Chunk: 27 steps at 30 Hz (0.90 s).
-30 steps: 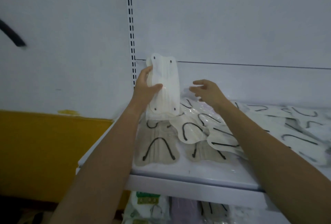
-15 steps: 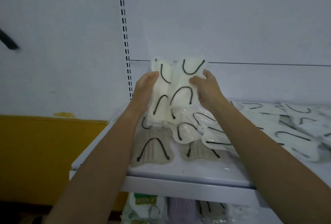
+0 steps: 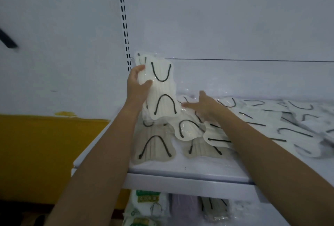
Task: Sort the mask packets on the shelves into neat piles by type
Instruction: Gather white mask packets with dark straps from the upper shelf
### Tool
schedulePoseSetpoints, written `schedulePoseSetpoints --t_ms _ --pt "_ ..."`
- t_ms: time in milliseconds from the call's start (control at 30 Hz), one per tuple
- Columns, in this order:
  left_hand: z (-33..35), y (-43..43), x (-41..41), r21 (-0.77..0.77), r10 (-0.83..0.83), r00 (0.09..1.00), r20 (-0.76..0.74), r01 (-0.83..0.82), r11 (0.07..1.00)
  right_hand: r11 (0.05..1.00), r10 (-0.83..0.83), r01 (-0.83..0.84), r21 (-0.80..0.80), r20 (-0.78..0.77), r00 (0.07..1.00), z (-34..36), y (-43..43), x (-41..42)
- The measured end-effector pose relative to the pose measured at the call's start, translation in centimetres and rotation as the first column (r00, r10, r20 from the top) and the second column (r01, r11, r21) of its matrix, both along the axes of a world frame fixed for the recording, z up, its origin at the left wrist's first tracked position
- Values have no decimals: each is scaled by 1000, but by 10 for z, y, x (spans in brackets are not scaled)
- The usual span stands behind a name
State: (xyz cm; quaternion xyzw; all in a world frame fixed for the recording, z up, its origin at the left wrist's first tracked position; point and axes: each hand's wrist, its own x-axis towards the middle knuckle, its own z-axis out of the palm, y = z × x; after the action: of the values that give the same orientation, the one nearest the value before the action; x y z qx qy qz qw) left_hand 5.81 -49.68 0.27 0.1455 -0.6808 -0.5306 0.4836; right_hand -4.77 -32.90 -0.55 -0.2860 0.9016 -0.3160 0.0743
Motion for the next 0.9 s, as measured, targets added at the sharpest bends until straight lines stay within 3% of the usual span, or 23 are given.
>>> schedulePoseSetpoints --t_ms 67,167,267,333,433,500,533,600,667,767,833,900 --pt "-2 -1 -1 -72 67 998 -4 -67 995 998 49 -50 43 40 998 -8 0 -3" --pt "-3 -3 -1 -129 174 985 0 -173 976 994 72 -69 -87 32 997 -6 -5 -10" --pt "-3 -4 -2 -127 234 972 1 -232 964 970 -23 4 -243 -76 997 -1 -5 -17" --pt "-3 -3 -1 -119 239 971 3 -237 964 886 -87 35 -462 -92 992 6 -1 -17" --pt "1 0 0 -92 157 987 10 -156 983 666 -85 68 -743 15 996 22 3 -12" --pt "6 6 0 -44 22 1000 15 -22 999 569 15 69 -819 95 995 28 -1 0" --pt "8 11 0 -15 -62 998 25 62 998 580 44 42 -814 83 996 29 -4 9" --pt "10 20 -1 11 -204 977 60 204 979 684 87 -75 -726 -21 996 23 -16 25" --pt "8 24 -1 -12 -239 968 77 240 971 765 131 -150 -627 -77 988 18 -27 34" --pt "5 13 1 -69 -67 995 69 72 995 827 88 -56 -560 30 996 22 -22 30" --pt "3 1 2 -98 62 997 43 -58 994 965 83 -70 -254 41 996 22 -9 19" --pt "2 -5 2 -94 99 995 -13 -100 991 979 91 -94 179 23 996 20 5 15"
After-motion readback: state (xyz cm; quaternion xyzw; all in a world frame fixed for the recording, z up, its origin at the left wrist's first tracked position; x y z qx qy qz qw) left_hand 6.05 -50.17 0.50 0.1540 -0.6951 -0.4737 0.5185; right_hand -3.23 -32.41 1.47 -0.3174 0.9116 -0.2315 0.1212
